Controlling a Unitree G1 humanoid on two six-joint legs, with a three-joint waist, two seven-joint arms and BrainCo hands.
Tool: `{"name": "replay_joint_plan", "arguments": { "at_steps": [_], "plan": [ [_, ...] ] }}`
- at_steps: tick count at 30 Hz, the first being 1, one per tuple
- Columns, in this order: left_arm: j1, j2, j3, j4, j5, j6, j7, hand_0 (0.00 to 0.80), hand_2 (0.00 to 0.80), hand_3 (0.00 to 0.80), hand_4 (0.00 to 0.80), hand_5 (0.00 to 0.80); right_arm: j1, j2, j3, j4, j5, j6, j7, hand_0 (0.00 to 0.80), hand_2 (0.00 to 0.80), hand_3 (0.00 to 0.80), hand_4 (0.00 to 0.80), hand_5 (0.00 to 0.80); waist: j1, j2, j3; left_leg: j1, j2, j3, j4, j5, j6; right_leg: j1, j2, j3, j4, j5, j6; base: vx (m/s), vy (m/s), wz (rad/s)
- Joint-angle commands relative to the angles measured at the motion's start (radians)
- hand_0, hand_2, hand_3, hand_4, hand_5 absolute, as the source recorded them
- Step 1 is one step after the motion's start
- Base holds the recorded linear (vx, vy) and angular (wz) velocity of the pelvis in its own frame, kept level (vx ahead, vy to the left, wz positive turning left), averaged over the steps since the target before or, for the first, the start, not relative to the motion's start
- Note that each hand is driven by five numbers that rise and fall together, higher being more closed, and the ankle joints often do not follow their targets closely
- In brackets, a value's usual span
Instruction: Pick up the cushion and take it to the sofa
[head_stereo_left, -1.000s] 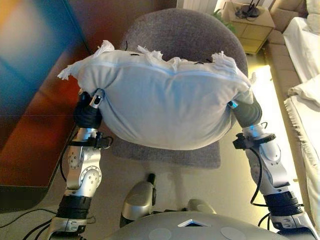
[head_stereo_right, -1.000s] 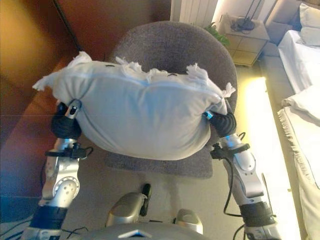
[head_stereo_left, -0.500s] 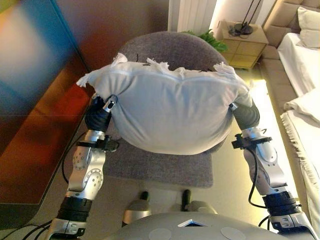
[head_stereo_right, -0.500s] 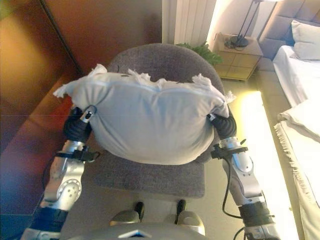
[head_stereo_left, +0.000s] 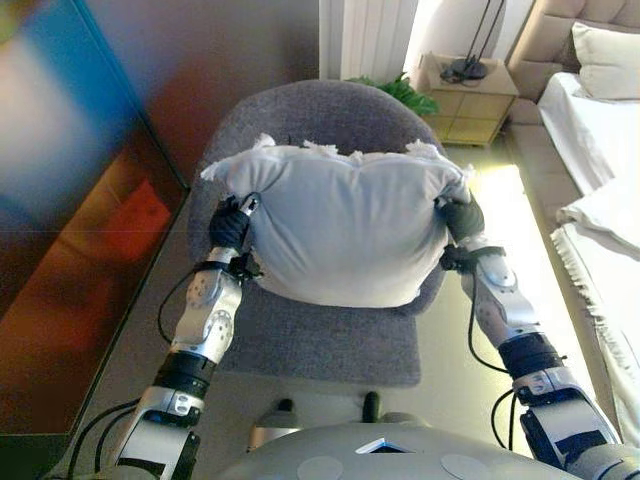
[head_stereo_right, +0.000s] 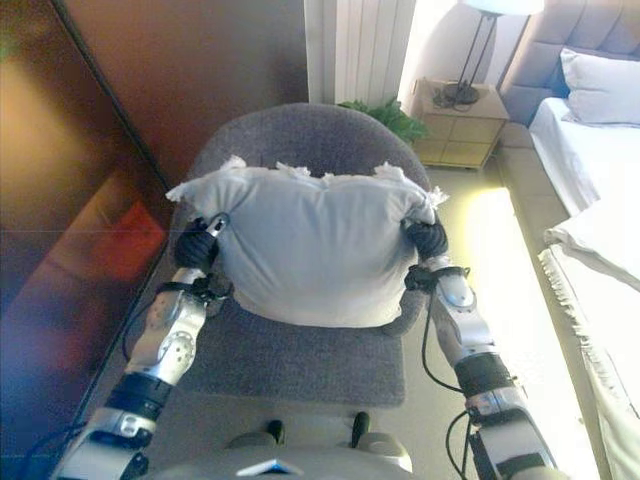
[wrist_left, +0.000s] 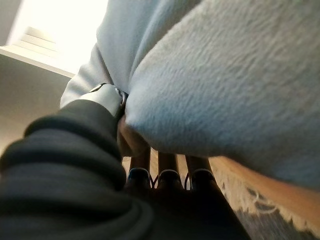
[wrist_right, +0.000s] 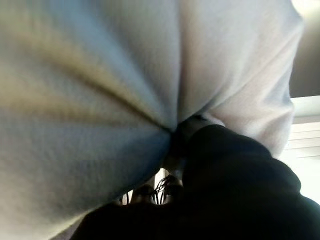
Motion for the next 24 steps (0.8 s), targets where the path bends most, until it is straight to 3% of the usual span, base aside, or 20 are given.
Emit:
{"name": "replay_joint_plan", "arguments": {
  "at_steps": [1,6,10,18,24],
  "plan": [
    [-0.189,-0.062,-0.133,0.073,0.078,-0.060,-0.023,0.800,0.800,0.800,0.800,0.800,-0.146,0.056,0.054,0.010,-0.014,-0.034,0.032,0.800,0.800,0.800,0.800,0.800,-0.013,-0.019,-0.081,-0.025,-0.049,0.058,0.000,-0.038,0.053,0.026,-0.055,-0.022,0.003,-0.058,0.071,0.115,0.012,0.00],
    [-0.300,-0.091,-0.182,0.198,0.092,-0.096,0.018,0.800,0.800,0.800,0.800,0.800,-0.255,0.067,0.124,0.150,-0.008,-0.024,-0.017,0.800,0.800,0.800,0.800,0.800,-0.012,-0.022,-0.051,-0.083,-0.044,0.065,0.008,-0.031,0.046,-0.037,-0.058,-0.012,0.003,-0.047,0.074,-0.068,0.004,-0.02],
    [-0.515,-0.080,-0.199,0.354,0.060,-0.147,0.018,0.800,0.800,0.800,0.800,0.800,-0.474,0.090,0.168,0.291,0.019,-0.036,-0.059,0.800,0.800,0.800,0.800,0.800,-0.020,-0.036,0.049,-0.190,-0.041,0.065,0.024,-0.016,0.039,-0.139,-0.051,0.004,0.003,-0.026,0.071,-0.383,-0.055,-0.17],
    [-0.740,-0.074,-0.236,0.612,0.075,-0.112,0.044,0.800,0.800,0.800,0.800,0.800,-0.701,0.083,0.198,0.521,0.057,-0.044,-0.038,0.800,0.800,0.800,0.800,0.800,-0.044,-0.040,0.154,-0.307,-0.040,0.054,0.051,0.009,0.029,-0.249,-0.043,0.022,0.018,-0.001,0.071,-0.138,-0.004,-0.01],
    [-0.852,-0.070,-0.237,0.703,0.049,-0.131,0.089,0.800,0.800,0.800,0.800,0.800,-0.829,0.051,0.225,0.640,-0.005,-0.065,-0.046,0.800,0.800,0.800,0.800,0.800,-0.049,-0.037,0.209,-0.368,-0.042,0.041,0.046,0.037,0.021,-0.315,-0.047,0.028,0.033,0.015,0.079,-0.062,0.033,0.00]
  ]
}}
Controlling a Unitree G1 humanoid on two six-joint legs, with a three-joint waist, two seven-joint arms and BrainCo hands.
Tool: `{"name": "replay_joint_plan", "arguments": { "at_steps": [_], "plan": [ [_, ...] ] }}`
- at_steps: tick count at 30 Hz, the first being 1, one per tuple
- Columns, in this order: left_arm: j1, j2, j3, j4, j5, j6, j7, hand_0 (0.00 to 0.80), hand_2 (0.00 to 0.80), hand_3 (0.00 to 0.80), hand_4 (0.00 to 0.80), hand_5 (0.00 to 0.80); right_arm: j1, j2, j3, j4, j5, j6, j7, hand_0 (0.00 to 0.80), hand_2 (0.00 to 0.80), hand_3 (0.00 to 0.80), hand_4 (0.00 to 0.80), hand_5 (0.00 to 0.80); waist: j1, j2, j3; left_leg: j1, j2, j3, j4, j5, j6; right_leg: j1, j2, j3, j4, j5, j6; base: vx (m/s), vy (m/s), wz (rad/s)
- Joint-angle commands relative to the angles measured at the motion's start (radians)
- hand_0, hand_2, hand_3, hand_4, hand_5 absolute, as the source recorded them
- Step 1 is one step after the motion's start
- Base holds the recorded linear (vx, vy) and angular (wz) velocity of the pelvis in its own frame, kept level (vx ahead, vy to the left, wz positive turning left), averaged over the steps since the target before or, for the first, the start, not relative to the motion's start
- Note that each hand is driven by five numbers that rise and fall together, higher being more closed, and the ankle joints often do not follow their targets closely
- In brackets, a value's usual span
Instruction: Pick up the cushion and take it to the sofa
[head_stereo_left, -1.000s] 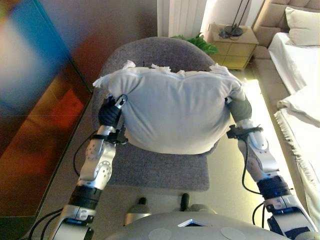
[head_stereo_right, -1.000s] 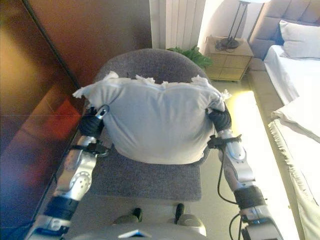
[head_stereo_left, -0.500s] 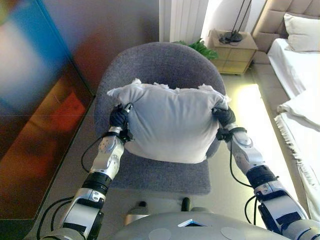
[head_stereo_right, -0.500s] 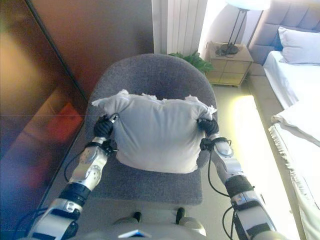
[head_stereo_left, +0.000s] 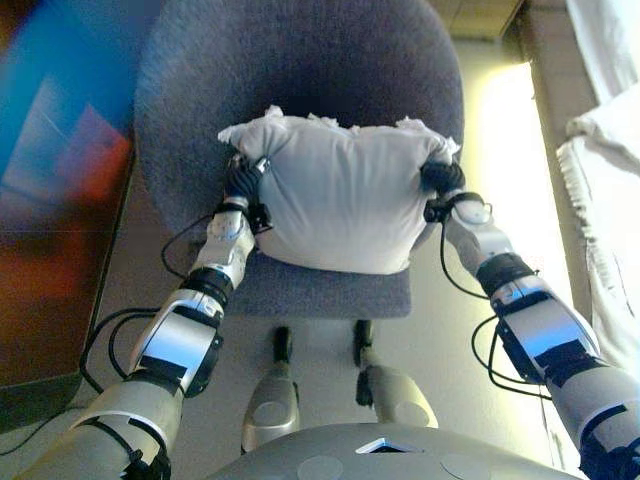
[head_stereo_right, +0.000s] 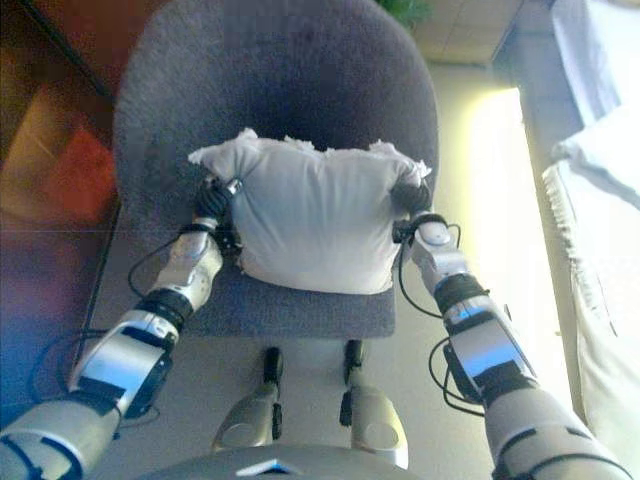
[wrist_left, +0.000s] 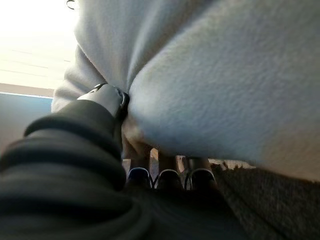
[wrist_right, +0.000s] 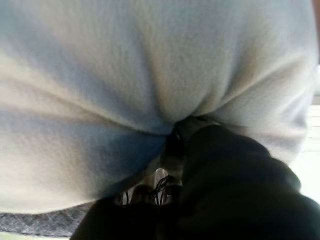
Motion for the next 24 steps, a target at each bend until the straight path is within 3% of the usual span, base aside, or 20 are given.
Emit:
{"name": "replay_joint_plan", "arguments": {
  "at_steps": [1,8,13,14,15,16,17,24],
  "plan": [
    [-0.262,-0.054,-0.096,0.066,0.011,-0.074,0.002,0.800,0.800,0.800,0.800,0.800,-0.263,0.028,0.072,0.020,-0.056,-0.092,0.028,0.800,0.800,0.800,0.800,0.800,-0.005,-0.007,0.061,-0.057,-0.028,0.015,0.045,-0.047,0.023,0.009,-0.040,0.023,0.035,-0.084,0.091,-0.037,0.009,0.00],
    [-0.322,-0.034,-0.102,0.074,-0.013,-0.082,0.059,0.800,0.800,0.800,0.800,0.800,-0.328,0.000,0.109,0.045,-0.155,-0.123,-0.046,0.800,0.800,0.800,0.800,0.800,-0.005,-0.018,0.101,-0.079,-0.030,0.012,0.062,-0.052,0.022,-0.014,-0.049,0.026,0.054,-0.088,0.096,0.003,0.001,0.01],
    [-0.347,-0.033,-0.109,0.100,-0.030,-0.029,0.084,0.800,0.800,0.800,0.800,0.800,-0.366,-0.009,0.164,0.054,-0.215,-0.083,-0.083,0.800,0.800,0.800,0.800,0.800,-0.001,-0.027,0.113,-0.090,-0.032,0.017,0.080,-0.059,0.019,-0.022,-0.060,0.016,0.068,-0.094,0.101,0.010,-0.006,0.02],
    [-0.348,-0.032,-0.111,0.103,-0.038,-0.025,0.079,0.800,0.800,0.800,0.800,0.800,-0.372,-0.011,0.165,0.059,-0.220,-0.084,-0.090,0.605,0.605,0.605,0.605,0.605,0.000,-0.028,0.114,-0.093,-0.033,0.017,0.086,-0.061,0.018,-0.023,-0.062,0.016,0.072,-0.096,0.101,0.032,-0.007,0.03],
    [-0.344,-0.031,-0.111,0.099,-0.045,-0.013,0.077,0.656,0.656,0.656,0.656,0.656,-0.376,-0.014,0.163,0.059,-0.233,-0.082,-0.096,0.000,0.000,0.000,0.000,0.000,0.001,-0.028,0.115,-0.095,-0.034,0.017,0.090,-0.063,0.018,-0.025,-0.063,0.015,0.075,-0.099,0.101,0.030,0.007,0.03],
    [-0.341,-0.032,-0.111,0.100,-0.056,-0.001,0.074,0.424,0.424,0.424,0.424,0.424,-0.382,-0.015,0.169,0.058,-0.234,-0.081,-0.113,0.000,0.000,0.000,0.000,0.000,0.002,-0.026,0.116,-0.098,-0.034,0.020,0.095,-0.064,0.017,-0.027,-0.065,0.014,0.079,-0.101,0.101,0.019,0.020,0.05],
    [-0.342,-0.036,-0.116,0.099,-0.066,0.003,0.075,0.000,0.000,0.000,0.000,0.000,-0.388,-0.013,0.172,0.054,-0.233,-0.080,-0.124,0.000,0.000,0.000,0.000,0.000,0.002,-0.025,0.117,-0.101,-0.036,0.020,0.098,-0.065,0.016,-0.030,-0.065,0.014,0.082,-0.102,0.101,0.011,0.032,0.05],
    [-0.331,-0.027,-0.125,0.004,-0.033,-0.042,0.133,0.000,0.000,0.000,0.000,0.000,-0.374,-0.035,0.162,-0.069,-0.278,-0.105,-0.206,0.000,0.000,0.000,0.000,0.000,0.002,-0.017,0.129,-0.110,-0.045,0.023,0.109,-0.071,0.016,-0.042,-0.073,0.011,0.100,-0.114,0.100,0.007,0.034,0.01]
  ]
}}
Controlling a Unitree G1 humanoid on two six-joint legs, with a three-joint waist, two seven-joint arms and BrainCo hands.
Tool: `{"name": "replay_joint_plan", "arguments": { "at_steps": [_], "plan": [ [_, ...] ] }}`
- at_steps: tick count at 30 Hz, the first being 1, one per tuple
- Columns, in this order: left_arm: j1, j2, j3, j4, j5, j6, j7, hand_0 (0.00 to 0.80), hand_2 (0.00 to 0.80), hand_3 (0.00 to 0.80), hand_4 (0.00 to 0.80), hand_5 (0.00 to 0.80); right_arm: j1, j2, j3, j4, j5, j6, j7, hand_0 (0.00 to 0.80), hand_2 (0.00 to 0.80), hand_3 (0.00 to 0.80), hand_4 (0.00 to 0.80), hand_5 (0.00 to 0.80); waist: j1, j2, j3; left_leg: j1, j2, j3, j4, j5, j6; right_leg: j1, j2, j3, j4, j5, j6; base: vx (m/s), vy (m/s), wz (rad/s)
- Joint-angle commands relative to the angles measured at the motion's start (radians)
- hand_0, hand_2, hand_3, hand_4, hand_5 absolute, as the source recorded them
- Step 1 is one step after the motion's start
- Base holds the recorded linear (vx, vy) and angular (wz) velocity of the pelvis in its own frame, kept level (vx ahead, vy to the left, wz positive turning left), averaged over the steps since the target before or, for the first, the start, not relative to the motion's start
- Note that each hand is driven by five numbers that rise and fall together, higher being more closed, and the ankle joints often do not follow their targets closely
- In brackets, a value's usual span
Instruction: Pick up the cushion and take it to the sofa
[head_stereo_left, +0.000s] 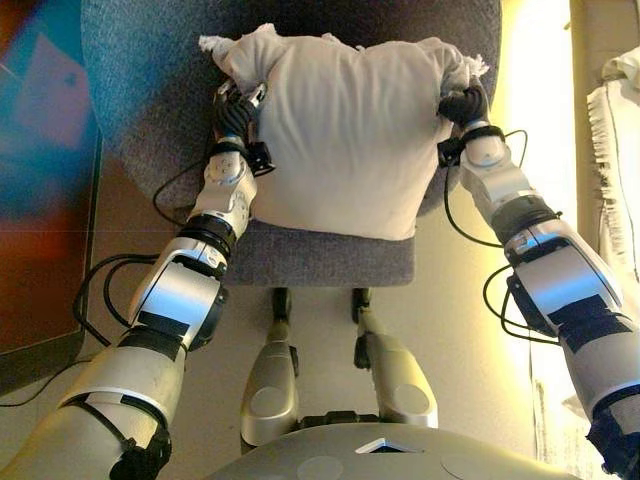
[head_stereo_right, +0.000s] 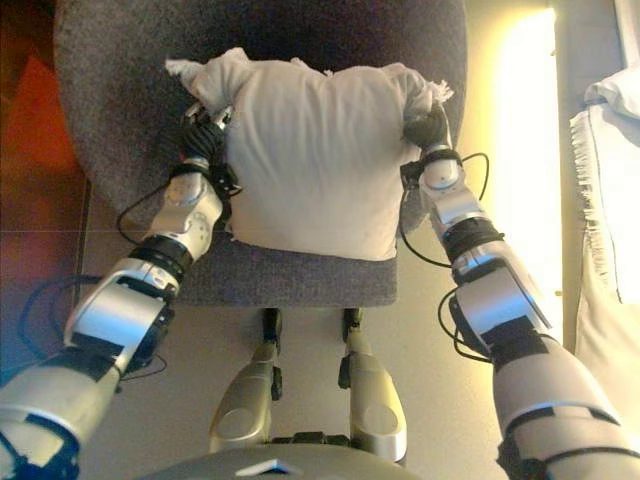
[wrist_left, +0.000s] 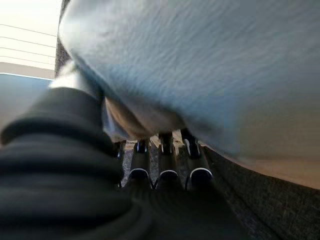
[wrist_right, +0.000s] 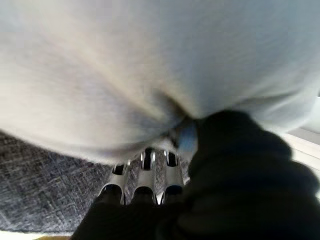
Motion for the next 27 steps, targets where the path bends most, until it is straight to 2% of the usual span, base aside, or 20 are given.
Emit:
{"name": "replay_joint_plan", "arguments": {
  "at_steps": [1,10,14,15,19,20,24,27],
  "plan": [
    [-0.147,-0.039,-0.096,-0.072,0.065,-0.077,0.024,0.000,0.000,0.000,0.000,0.000,-0.171,0.022,0.050,-0.128,-0.086,-0.093,-0.045,0.000,0.000,0.000,0.000,0.000,0.008,-0.011,0.013,-0.076,-0.039,0.030,0.099,-0.073,0.015,-0.024,-0.065,0.019,0.104,-0.116,0.103,0.000,0.000,0.00],
    [-0.093,-0.002,-0.069,-0.255,0.129,-0.137,0.062,0.000,0.000,0.000,0.000,0.000,-0.106,-0.052,0.014,-0.360,-0.149,-0.100,-0.115,0.000,0.000,0.000,0.000,0.000,0.009,-0.003,-0.004,-0.069,-0.051,0.031,0.107,-0.089,0.016,-0.016,-0.074,0.005,0.115,-0.136,0.105,0.012,0.017,0.04],
    [-0.041,0.009,-0.023,-0.356,0.151,-0.176,0.052,0.000,0.000,0.000,0.000,0.000,-0.038,-0.068,-0.039,-0.477,-0.195,-0.119,-0.129,0.000,0.000,0.000,0.000,0.000,0.010,0.000,-0.021,-0.062,-0.054,0.028,0.106,-0.098,0.020,-0.012,-0.074,0.007,0.121,-0.148,0.106,0.036,0.023,0.05],
    [-0.014,0.009,-0.008,-0.400,0.174,-0.203,0.052,0.000,0.000,0.000,0.000,0.000,-0.001,-0.070,-0.068,-0.537,-0.217,-0.124,-0.135,0.000,0.000,0.000,0.000,0.000,0.010,0.001,-0.027,-0.057,-0.056,0.025,0.103,-0.102,0.022,-0.008,-0.072,0.007,0.121,-0.151,0.106,0.044,0.003,0.02],
    [0.098,0.020,0.031,-0.567,0.234,-0.232,0.040,0.000,0.000,0.000,0.000,0.000,0.138,-0.057,-0.157,-0.718,-0.263,-0.142,-0.138,0.000,0.000,0.000,0.000,0.000,0.011,0.001,-0.043,-0.032,-0.059,0.017,0.091,-0.112,0.030,0.017,-0.067,0.008,0.115,-0.161,0.104,0.061,-0.009,0.02],
    [0.163,0.031,0.054,-0.652,0.271,-0.234,0.027,0.000,0.000,0.000,0.000,0.000,0.212,-0.048,-0.202,-0.807,-0.282,-0.156,-0.111,0.000,0.000,0.000,0.000,0.000,0.009,0.004,-0.050,-0.020,-0.059,0.014,0.087,-0.116,0.034,0.030,-0.063,0.009,0.111,-0.166,0.102,0.075,-0.003,0.03],
    [0.333,0.047,0.089,-0.842,0.296,-0.240,-0.005,0.000,0.000,0.000,0.000,0.000,0.408,-0.028,-0.282,-1.000,-0.310,-0.189,-0.051,0.000,0.000,0.000,0.000,0.000,0.008,0.009,-0.087,0.029,-0.063,0.007,0.066,-0.118,0.042,0.086,-0.059,0.004,0.086,-0.168,0.099,0.094,0.012,0.03],
    [0.460,0.046,0.112,-0.934,0.267,-0.241,-0.030,0.000,0.000,0.000,0.000,0.000,0.531,-0.025,-0.331,-1.099,-0.304,-0.214,0.004,0.000,0.000,0.000,0.000,0.000,0.011,0.016,-0.120,0.072,-0.063,0.002,0.054,-0.121,0.046,0.134,-0.054,0.002,0.073,-0.172,0.099,0.097,0.005,0.03]
  ]
}}
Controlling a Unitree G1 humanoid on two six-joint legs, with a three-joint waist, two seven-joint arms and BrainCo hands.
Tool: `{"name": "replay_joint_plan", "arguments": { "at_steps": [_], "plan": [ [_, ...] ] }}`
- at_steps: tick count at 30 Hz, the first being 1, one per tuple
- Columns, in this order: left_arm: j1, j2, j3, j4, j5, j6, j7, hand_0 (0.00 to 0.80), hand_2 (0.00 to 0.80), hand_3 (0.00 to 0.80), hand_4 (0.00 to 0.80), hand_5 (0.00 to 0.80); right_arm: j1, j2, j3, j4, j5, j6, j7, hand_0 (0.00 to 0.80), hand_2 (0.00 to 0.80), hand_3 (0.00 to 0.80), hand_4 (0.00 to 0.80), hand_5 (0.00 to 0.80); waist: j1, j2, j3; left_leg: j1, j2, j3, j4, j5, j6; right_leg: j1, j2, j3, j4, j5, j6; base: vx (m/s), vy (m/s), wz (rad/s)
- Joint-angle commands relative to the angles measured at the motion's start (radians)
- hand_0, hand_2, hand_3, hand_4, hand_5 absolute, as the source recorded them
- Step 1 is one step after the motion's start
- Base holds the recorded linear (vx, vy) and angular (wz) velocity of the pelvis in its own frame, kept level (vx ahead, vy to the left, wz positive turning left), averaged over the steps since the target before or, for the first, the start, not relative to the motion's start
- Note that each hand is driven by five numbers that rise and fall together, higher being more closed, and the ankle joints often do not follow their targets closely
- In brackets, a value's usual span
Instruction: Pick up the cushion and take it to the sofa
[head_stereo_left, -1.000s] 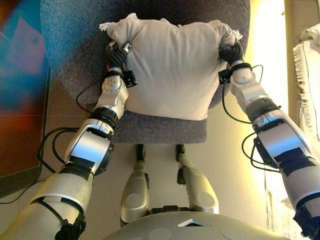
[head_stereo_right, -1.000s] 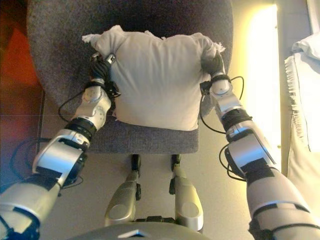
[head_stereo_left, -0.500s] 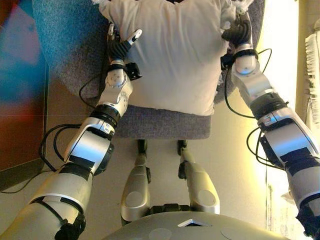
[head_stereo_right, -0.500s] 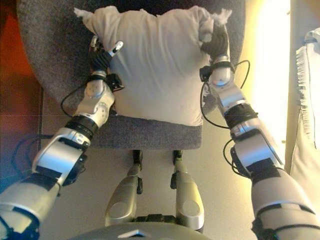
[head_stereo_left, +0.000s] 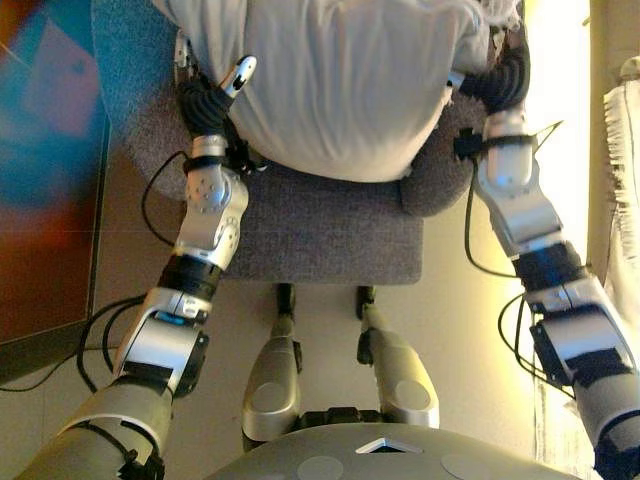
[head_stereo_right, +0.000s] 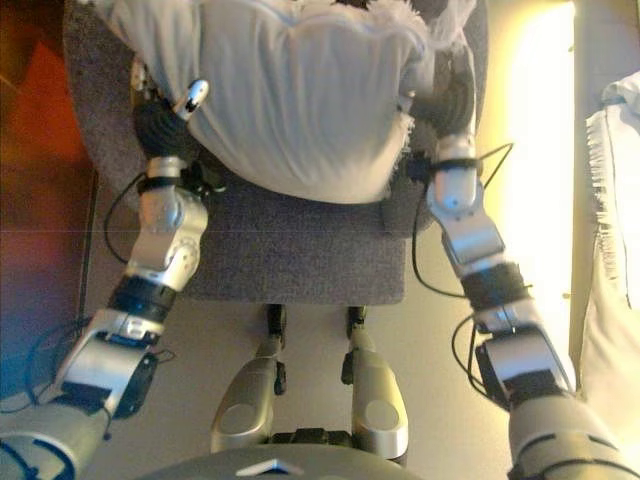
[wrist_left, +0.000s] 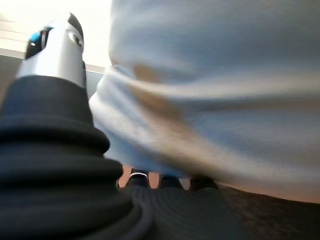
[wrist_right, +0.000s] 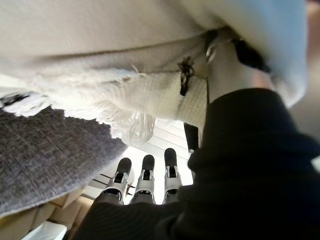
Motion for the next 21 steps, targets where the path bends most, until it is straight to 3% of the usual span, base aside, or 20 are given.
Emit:
{"name": "replay_joint_plan", "arguments": {
  "at_steps": [1,4,10,12,21],
  "plan": [
    [0.047,-0.018,-0.062,-0.143,0.072,-0.117,-0.097,0.000,0.000,0.000,0.000,0.000,0.059,0.043,-0.048,-0.183,-0.040,-0.159,0.088,0.000,0.000,0.000,0.000,0.000,0.010,0.008,-0.166,0.011,-0.053,-0.002,0.061,-0.122,0.033,0.065,-0.044,0.021,0.066,-0.156,0.091,0.087,0.003,0.04],
    [0.167,-0.020,-0.042,-0.229,0.067,-0.106,-0.086,0.000,0.000,0.000,0.000,0.000,0.194,0.029,-0.087,-0.258,0.027,-0.167,0.132,0.000,0.000,0.000,0.000,0.000,0.013,0.015,-0.200,0.065,-0.047,-0.005,0.039,-0.115,0.034,0.121,-0.039,0.018,0.047,-0.155,0.091,0.079,-0.002,0.02],
    [0.384,-0.010,0.036,-0.318,0.029,-0.163,-0.100,0.000,0.000,0.000,0.000,0.000,0.441,0.074,-0.123,-0.327,0.027,-0.228,0.207,0.000,0.000,0.000,0.000,0.000,0.023,0.018,-0.274,0.152,-0.039,-0.011,0.008,-0.106,0.042,0.208,-0.032,0.009,0.024,-0.151,0.083,0.034,-0.031,0.01],
    [0.440,-0.014,0.070,-0.346,0.042,-0.160,-0.102,0.000,0.000,0.000,0.000,0.000,0.491,0.098,-0.131,-0.353,0.040,-0.211,0.207,0.000,0.000,0.000,0.000,0.000,0.022,0.017,-0.286,0.169,-0.037,-0.012,0.005,-0.107,0.041,0.229,-0.029,0.010,0.019,-0.150,0.080,-0.009,-0.016,-0.01],
    [0.540,-0.001,0.122,-0.349,-0.011,-0.098,-0.121,0.000,0.000,0.000,0.000,0.000,0.546,0.095,-0.154,-0.348,0.101,-0.186,0.247,0.000,0.000,0.000,0.000,0.000,0.031,0.019,-0.320,0.238,-0.041,-0.025,0.000,-0.121,0.044,0.306,-0.017,0.017,0.002,-0.158,0.073,0.010,0.004,0.01]
  ]
}}
